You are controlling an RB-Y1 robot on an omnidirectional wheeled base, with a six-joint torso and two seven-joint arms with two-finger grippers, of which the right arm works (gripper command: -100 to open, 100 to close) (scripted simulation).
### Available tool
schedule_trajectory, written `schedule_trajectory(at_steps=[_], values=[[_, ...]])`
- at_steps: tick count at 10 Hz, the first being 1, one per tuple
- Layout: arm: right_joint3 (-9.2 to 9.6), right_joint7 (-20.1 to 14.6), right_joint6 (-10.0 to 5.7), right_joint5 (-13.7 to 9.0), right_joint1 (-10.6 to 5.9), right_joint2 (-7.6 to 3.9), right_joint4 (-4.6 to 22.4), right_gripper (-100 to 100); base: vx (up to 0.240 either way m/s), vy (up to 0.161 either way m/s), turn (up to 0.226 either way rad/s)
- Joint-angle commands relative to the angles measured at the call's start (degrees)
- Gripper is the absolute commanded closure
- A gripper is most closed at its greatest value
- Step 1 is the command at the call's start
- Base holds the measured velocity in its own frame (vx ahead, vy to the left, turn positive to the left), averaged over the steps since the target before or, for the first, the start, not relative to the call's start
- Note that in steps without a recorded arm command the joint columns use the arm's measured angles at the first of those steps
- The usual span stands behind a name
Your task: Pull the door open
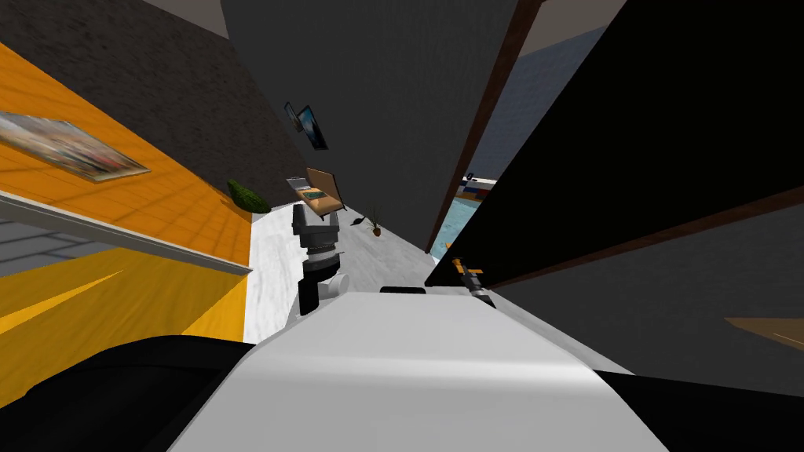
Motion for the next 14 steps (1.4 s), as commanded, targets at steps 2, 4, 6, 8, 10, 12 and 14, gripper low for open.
schedule_trajectory(at_steps=[2, 4, 6, 8, 10, 12, 14], values=[[0.45, -0.73, -1.96, 0.17, 0.77, -0.70, 0.57, 100, -0.200, -0.066, 0.163], [0.48, -0.79, -1.88, 0.17, 0.81, -0.81, 0.38, 100, -0.150, -0.039, 0.072], [0.80, -1.13, -2.98, 0.33, 0.83, -1.00, 1.47, 100, -0.240, -0.059, 0.191], [1.02, -1.39, -3.96, 0.41, 0.74, -1.24, 2.29, 100, -0.220, -0.094, 0.187], [1.20, -1.62, -4.80, 0.49, 0.67, -1.44, 3.01, 100, -0.206, -0.073, 0.167], [1.38, -1.83, -5.60, 0.56, 0.60, -1.64, 3.69, 100, -0.217, -0.082, 0.152], [1.54, -2.04, -6.37, 0.63, 0.54, -1.83, 4.34, 100, -0.204, -0.080, 0.157]])
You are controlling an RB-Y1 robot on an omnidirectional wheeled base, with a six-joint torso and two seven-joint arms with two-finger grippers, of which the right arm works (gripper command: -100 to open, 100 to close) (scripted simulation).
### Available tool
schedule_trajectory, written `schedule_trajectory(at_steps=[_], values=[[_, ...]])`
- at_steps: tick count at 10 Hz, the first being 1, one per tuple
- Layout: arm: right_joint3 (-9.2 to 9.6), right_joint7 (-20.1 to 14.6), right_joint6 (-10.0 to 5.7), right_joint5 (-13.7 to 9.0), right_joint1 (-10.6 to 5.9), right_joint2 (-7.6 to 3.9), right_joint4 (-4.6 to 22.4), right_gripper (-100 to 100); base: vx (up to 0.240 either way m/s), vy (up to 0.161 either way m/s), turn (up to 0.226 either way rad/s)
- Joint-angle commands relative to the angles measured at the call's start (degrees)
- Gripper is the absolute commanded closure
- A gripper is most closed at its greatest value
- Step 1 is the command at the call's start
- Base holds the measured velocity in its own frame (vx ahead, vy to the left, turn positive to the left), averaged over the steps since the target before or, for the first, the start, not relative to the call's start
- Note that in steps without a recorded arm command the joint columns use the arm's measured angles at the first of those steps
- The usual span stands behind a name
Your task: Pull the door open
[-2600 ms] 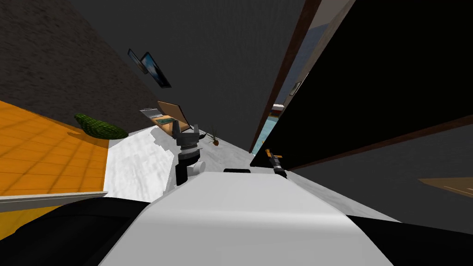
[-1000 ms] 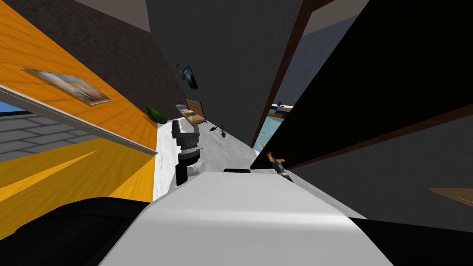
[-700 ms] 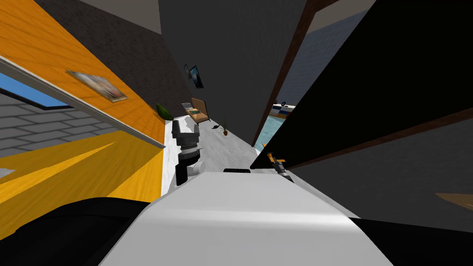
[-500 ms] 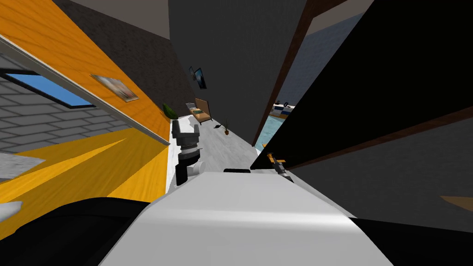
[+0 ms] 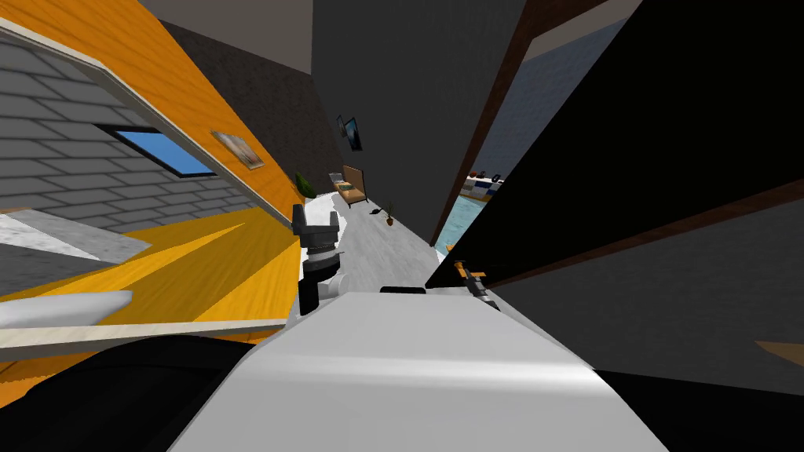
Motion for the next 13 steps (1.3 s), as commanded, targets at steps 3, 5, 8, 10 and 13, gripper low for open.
schedule_trajectory(at_steps=[3, 5, 8, 10, 13], values=[[0.60, 0.03, 0.07, 0.02, -0.95, 0.19, 0.79, 100, -0.141, -0.050, 0.089], [1.00, 0.18, 0.63, -0.09, -1.89, 0.35, 1.04, 100, -0.229, -0.072, 0.127], [1.87, 0.54, 1.89, -0.34, -3.98, 0.71, 1.59, 100, -0.224, -0.078, 0.120], [2.15, 0.65, 2.28, -0.42, -4.64, 0.83, 1.76, 100, -0.171, -0.040, 0.076], [2.82, 0.92, 3.25, -0.61, -6.27, 1.11, 2.19, 100, -0.161, -0.083, 0.110]])
